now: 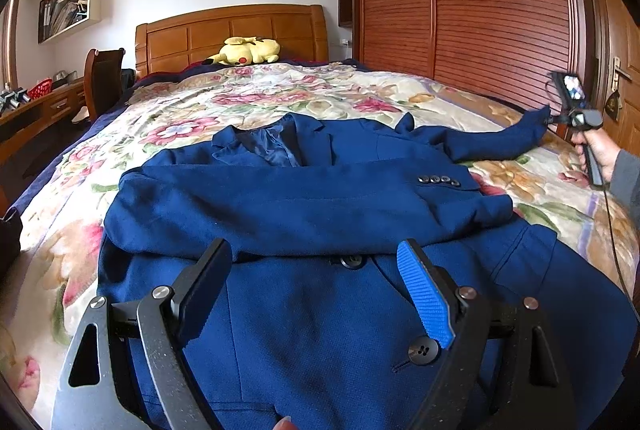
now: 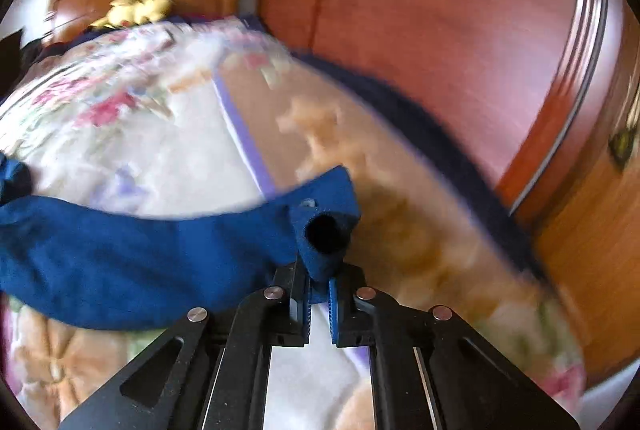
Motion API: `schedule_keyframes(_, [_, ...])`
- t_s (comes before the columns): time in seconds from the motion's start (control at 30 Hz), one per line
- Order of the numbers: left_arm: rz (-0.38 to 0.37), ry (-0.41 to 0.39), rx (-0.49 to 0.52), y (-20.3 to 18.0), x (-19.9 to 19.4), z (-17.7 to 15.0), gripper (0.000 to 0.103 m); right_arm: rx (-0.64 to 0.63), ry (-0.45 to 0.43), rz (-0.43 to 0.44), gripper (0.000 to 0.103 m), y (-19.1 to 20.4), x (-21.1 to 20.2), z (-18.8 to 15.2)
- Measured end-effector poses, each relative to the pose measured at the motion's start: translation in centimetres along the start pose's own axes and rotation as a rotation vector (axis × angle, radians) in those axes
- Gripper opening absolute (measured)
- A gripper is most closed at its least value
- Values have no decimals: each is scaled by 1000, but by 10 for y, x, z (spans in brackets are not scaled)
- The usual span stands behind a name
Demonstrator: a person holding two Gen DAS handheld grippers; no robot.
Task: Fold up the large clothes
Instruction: 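Grasp the outstretched sleeve cuff with the right gripper and lift it, then carry the held sleeve up and across the jacket front with the right gripper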
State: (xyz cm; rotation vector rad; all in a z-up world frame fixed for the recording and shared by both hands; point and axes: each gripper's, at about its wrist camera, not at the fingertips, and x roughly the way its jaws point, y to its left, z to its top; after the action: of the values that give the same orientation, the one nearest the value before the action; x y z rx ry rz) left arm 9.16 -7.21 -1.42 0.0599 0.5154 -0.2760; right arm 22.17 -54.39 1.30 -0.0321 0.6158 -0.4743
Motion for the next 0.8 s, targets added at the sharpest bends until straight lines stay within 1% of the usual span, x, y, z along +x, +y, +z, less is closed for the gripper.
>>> schedule_keyframes(0.1, [-2,-17,-9,1,-4,1,85,-20,-93,-3,6,1,-45,20])
schedule_keyframes(0.2, [-11,-34,-14,2,-10,2,85,-74,-209,-17,6,6,-96,36])
schedule_keyframes(0.27, [-11,-42,-14,3,-15,2,85,-69,-256,-24,6,3,-125,46])
schedule_keyframes(0.4, [-11,-39,-19,7,-21,3,85,-76,-303,-35,6,3,-170,57])
schedule_keyframes(0.57, [-10,-27,-8,12,-29,3,85,-125,-357,-23,6,20,-219,61])
schedule_keyframes(0.7, [-13,-29,-2,18,-38,0,85,-161,-391,1,6,35,-253,63])
schedule_keyframes(0.8, [1,-38,-1,24,-48,-2,85,-199,-411,37,6,53,-273,55])
